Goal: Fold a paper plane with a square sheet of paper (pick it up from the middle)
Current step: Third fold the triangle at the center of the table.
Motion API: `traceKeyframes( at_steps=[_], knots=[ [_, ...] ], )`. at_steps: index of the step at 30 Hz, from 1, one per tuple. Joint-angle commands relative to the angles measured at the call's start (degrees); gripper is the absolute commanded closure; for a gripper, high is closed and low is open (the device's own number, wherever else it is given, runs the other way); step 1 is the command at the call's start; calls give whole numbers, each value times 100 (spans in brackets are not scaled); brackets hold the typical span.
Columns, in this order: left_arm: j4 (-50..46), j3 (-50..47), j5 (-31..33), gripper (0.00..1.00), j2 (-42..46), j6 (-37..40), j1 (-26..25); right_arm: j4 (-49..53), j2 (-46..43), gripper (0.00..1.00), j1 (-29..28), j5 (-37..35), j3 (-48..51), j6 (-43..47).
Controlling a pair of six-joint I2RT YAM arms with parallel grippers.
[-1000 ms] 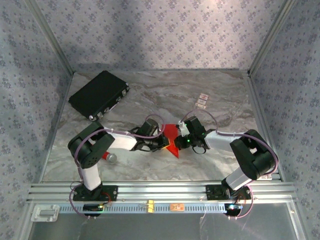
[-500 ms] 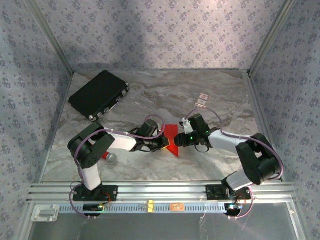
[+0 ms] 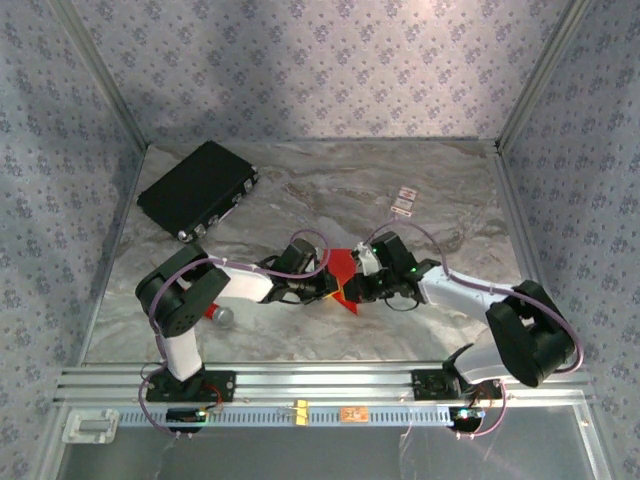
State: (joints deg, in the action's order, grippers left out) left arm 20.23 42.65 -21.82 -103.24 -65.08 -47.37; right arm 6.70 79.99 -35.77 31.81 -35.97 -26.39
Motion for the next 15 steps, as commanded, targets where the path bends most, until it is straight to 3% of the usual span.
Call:
traceKeyframes(
  at_steps=[1,15],
  knots=[
    [-376,-55,213,93,-240,110,-20,375,210,96,-154,-241,-187,-137],
    [-345,-74,196,92,-241,94,-25,538,837,98,-564,-955,-545,-290]
  ],
)
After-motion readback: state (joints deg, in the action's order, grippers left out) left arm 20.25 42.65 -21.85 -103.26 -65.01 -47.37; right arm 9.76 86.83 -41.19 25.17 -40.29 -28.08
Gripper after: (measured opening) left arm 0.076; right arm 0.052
